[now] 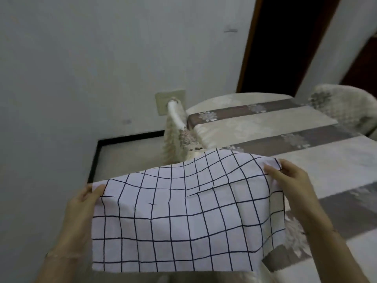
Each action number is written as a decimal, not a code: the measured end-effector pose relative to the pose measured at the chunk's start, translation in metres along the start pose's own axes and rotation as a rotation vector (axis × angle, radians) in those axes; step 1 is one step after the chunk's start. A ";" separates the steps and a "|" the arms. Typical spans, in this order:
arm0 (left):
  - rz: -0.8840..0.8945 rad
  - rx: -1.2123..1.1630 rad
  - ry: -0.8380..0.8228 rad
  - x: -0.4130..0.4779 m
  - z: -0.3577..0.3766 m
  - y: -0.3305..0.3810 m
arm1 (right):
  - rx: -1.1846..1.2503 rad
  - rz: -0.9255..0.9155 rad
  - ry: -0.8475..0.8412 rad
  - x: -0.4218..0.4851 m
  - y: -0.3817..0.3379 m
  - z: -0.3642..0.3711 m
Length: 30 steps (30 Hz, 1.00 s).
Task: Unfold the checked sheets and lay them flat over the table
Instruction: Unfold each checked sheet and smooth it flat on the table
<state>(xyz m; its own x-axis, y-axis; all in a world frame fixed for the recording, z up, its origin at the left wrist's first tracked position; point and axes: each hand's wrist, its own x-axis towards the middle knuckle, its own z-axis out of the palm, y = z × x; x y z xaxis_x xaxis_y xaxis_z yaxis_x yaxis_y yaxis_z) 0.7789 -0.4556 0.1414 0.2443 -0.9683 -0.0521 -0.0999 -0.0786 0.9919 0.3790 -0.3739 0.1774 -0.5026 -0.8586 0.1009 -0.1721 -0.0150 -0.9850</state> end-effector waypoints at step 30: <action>0.123 0.263 -1.198 0.179 0.498 0.029 | -0.034 0.461 1.192 -0.023 0.115 -0.114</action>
<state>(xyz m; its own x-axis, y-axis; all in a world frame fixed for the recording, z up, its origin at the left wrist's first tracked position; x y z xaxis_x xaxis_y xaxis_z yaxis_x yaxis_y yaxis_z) 0.3390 -0.7490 0.1035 -0.8054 -0.5676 -0.1708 -0.2847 0.1178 0.9513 0.2742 -0.2974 0.0774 -0.9636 0.2082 -0.1675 0.2076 0.1886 -0.9599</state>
